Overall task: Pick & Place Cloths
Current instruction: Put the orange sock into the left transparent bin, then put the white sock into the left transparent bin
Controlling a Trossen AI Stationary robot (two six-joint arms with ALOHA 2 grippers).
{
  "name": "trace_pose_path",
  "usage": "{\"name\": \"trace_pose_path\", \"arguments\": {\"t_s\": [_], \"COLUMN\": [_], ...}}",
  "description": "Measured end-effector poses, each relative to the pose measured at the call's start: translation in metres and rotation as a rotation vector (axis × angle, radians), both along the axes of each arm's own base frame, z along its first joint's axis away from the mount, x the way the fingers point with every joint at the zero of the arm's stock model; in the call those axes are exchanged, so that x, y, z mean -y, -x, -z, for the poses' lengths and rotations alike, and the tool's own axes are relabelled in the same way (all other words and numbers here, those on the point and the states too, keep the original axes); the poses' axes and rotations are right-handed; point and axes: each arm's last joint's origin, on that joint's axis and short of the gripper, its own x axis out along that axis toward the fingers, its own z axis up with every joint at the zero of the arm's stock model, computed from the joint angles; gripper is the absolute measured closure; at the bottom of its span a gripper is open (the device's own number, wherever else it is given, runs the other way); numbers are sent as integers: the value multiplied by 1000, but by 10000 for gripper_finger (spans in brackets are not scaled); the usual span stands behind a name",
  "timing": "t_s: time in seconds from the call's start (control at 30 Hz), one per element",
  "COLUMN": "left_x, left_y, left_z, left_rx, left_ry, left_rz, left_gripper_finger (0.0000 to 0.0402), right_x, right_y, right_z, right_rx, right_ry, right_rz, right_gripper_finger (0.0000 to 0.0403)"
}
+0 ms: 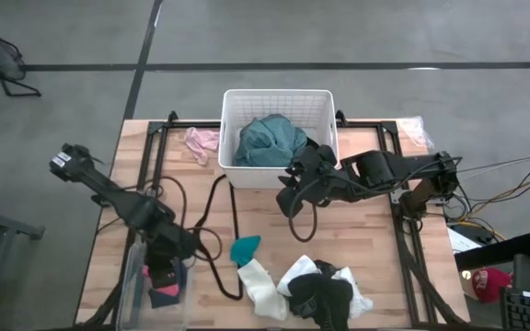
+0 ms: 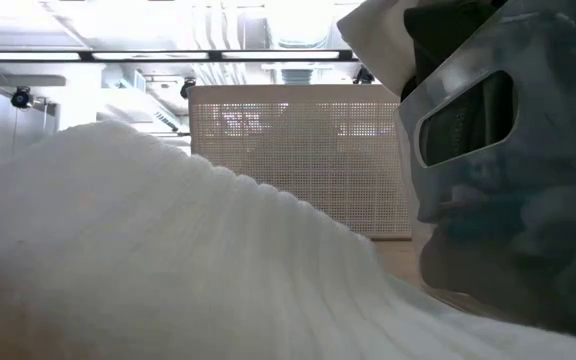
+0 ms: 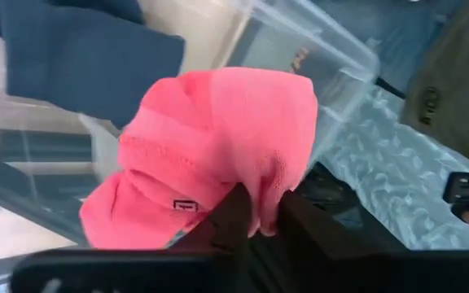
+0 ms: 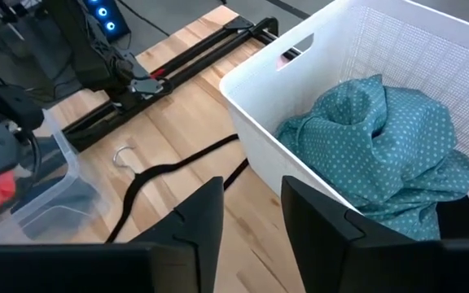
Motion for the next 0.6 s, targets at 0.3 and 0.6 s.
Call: {"name": "trace_pose_path", "arguments": {"t_s": [0.3, 0.6], "left_x": [0, -3], "left_y": [-1, -5], "left_z": [6, -10], "left_rx": [6, 144], "left_ry": [-36, -31], "left_rz": [0, -41], "left_gripper_finger": [223, 145], "right_x": [0, 0], "right_y": [0, 0], "right_z": [0, 0], "right_rx": [-2, -6], "right_ry": [-3, -3], "right_rz": [-3, -14], "right_gripper_finger": [280, 248]}}
